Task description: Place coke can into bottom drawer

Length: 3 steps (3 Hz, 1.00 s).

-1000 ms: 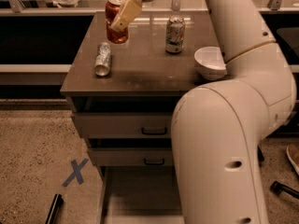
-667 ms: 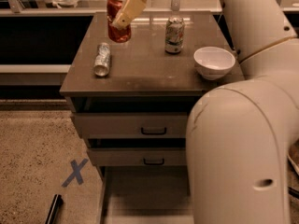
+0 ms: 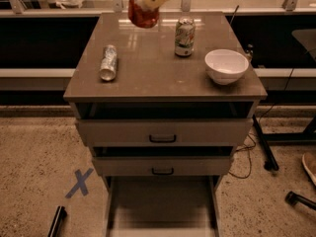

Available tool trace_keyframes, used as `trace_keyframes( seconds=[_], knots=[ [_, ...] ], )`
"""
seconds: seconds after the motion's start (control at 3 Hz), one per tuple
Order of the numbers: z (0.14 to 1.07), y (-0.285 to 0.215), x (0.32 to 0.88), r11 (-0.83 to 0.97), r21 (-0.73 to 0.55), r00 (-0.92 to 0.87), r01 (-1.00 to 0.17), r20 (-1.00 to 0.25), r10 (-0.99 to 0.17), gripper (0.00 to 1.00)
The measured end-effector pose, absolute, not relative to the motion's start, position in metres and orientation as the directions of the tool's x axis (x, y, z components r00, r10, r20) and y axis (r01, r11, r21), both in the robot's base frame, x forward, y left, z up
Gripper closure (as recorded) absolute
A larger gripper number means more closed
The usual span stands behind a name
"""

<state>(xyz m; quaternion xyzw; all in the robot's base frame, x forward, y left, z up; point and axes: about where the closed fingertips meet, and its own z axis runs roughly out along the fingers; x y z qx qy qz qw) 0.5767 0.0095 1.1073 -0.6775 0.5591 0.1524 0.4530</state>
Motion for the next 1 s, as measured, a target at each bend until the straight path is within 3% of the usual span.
trace_keyframes(
  seconds=[0.33,1.0],
  knots=[
    [1.102,-0.015,0.557,0.072,-0.439,0.290,-0.896,-0.699,-0.653,1.00],
    [1.068,-0.005,0.545,0.103,-0.397,0.259,-0.912,-0.752,-0.607,1.00]
  ],
)
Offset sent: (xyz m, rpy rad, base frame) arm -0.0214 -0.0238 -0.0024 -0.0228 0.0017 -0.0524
